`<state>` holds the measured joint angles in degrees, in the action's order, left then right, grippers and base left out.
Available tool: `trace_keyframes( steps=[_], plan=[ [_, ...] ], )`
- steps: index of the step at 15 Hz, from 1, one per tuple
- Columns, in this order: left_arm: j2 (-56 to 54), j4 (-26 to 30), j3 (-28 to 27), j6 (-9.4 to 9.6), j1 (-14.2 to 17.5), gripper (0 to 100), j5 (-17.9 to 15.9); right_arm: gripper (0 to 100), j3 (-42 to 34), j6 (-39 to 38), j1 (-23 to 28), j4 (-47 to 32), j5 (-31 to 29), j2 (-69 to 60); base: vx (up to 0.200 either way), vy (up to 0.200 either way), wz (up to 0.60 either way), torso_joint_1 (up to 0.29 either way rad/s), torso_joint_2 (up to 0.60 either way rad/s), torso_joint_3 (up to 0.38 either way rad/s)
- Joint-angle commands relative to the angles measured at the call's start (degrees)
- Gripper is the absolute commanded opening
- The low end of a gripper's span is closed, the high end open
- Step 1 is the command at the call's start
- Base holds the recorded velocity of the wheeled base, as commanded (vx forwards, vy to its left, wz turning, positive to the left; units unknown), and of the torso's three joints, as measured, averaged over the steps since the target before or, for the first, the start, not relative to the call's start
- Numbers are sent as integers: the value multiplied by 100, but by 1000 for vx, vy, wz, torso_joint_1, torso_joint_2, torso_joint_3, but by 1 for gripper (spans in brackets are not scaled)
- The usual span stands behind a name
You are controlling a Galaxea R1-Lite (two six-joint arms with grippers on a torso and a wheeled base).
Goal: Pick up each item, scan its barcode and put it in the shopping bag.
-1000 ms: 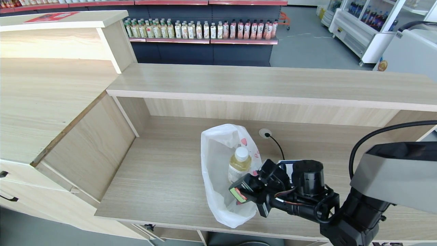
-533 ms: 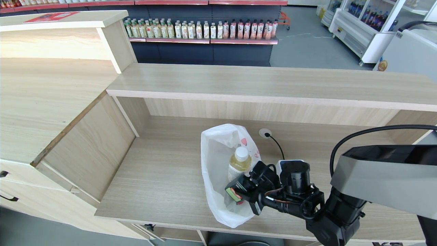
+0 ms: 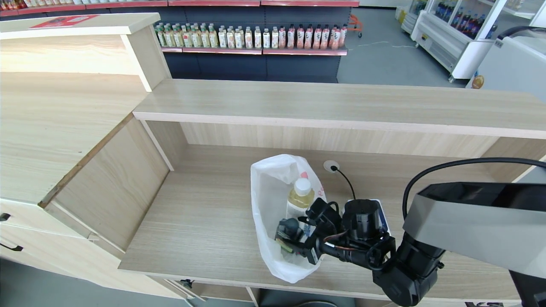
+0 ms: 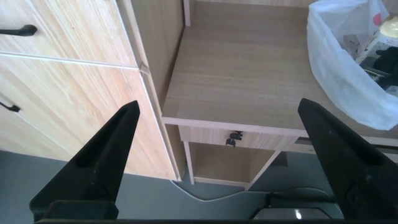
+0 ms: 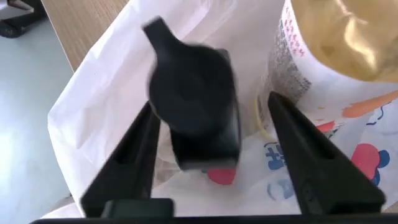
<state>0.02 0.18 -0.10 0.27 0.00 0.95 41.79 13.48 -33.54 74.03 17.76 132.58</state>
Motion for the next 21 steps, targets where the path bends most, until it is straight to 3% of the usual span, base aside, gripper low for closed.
trace_keyframes(
  steps=[1, 8, 10, 13, 15, 19, 21],
  plan=[
    [-2, -1, 1, 0, 0, 100, 2, 100, 5, -56, -48, -3, -1, -101, 0, 0, 0, 0, 0, 0],
    [-2, -1, 1, 0, 0, 100, 2, 100, -655, -636, -118, -91, 149, -1490, 0, 0, 0, 0, 0, 0],
    [-2, -1, 1, 0, 0, 100, 2, 100, -1428, -663, 313, -100, 122, -2096, 0, 0, 0, 0, 0, 0],
    [-2, -1, 1, 0, 0, 100, 2, 100, -1938, -672, 717, -100, 96, -2720, 0, 0, 0, 0, 0, 0],
    [-2, -1, 1, 0, 0, 100, 2, 100, -2509, -680, 1033, -108, 34, -3819, 0, 0, 0, 0, 0, 0],
    [-2, -1, 1, 0, 0, 100, 2, 100, -3625, -724, 1517, -820, -1266, -5621, 0, 0, 0, 0, 0, 0],
    [-2, -1, 1, 0, 0, 100, 2, 100, -3959, -742, 1701, -1005, -1477, -5972, 0, 0, 0, 0, 0, 0]
  ],
)
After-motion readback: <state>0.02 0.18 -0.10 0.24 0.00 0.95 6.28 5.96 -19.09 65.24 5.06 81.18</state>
